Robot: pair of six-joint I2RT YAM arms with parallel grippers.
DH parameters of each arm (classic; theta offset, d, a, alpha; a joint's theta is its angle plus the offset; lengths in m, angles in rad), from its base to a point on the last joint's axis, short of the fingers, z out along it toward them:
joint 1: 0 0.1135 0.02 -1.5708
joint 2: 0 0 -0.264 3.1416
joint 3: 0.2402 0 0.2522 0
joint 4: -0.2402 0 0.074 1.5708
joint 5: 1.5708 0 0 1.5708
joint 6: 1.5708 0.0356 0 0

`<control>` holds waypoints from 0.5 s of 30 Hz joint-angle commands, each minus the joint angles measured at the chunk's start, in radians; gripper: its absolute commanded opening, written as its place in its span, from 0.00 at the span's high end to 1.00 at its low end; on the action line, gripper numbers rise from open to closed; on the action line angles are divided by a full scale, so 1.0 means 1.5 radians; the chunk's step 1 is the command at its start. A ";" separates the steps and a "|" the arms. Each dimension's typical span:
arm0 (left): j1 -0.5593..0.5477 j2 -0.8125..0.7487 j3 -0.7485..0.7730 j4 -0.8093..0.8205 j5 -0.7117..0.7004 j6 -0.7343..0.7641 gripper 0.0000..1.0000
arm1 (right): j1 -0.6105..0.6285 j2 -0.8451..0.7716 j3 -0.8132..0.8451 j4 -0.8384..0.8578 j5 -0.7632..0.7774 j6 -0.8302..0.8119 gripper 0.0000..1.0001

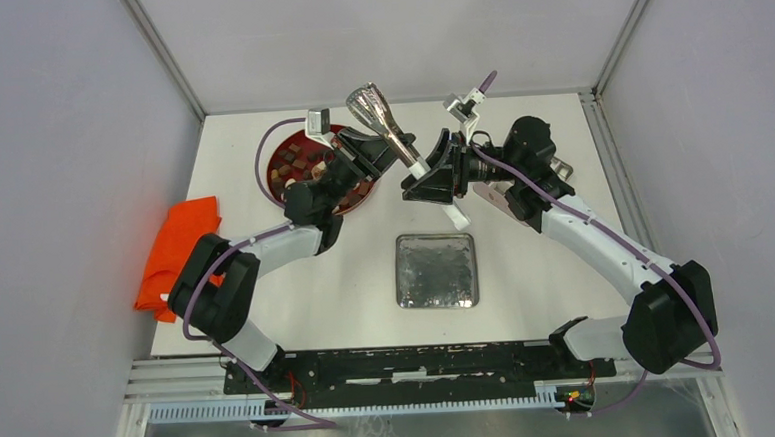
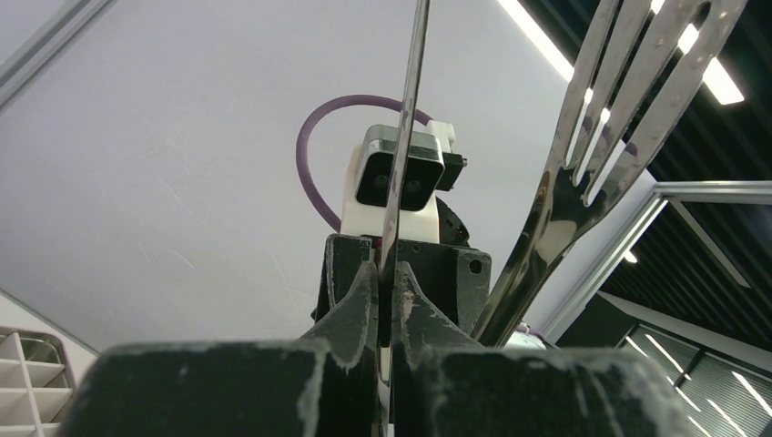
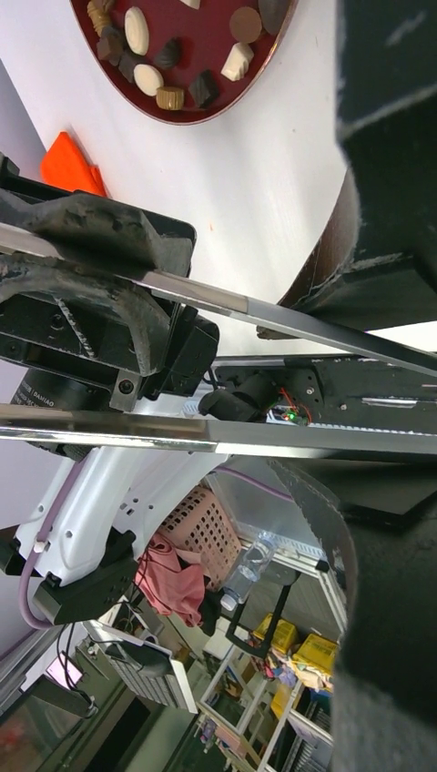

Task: Pack the chocolate
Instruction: Pick up the clamp from the center of the board.

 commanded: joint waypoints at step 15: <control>0.001 -0.006 -0.011 0.133 -0.042 -0.018 0.82 | 0.009 -0.014 0.014 0.080 -0.040 0.030 0.47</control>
